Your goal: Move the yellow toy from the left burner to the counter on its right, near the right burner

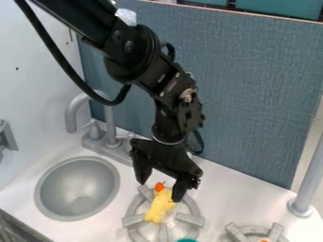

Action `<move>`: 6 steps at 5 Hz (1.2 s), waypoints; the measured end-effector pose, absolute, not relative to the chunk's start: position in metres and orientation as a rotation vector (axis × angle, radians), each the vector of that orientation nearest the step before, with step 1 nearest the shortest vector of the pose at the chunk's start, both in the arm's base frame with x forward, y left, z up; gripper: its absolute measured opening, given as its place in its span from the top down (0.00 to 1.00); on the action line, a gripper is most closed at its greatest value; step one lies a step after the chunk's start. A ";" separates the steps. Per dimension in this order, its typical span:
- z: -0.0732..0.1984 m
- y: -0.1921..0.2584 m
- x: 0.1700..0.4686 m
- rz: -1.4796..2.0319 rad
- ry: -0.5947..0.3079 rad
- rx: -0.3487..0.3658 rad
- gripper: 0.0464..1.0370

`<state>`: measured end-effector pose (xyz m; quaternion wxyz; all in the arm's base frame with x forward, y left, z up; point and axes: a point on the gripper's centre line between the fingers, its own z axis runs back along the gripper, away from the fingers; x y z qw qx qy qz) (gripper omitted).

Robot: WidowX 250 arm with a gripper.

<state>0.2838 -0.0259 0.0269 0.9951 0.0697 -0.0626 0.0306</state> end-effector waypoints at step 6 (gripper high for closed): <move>-0.067 0.001 0.326 0.026 -0.024 0.089 0.04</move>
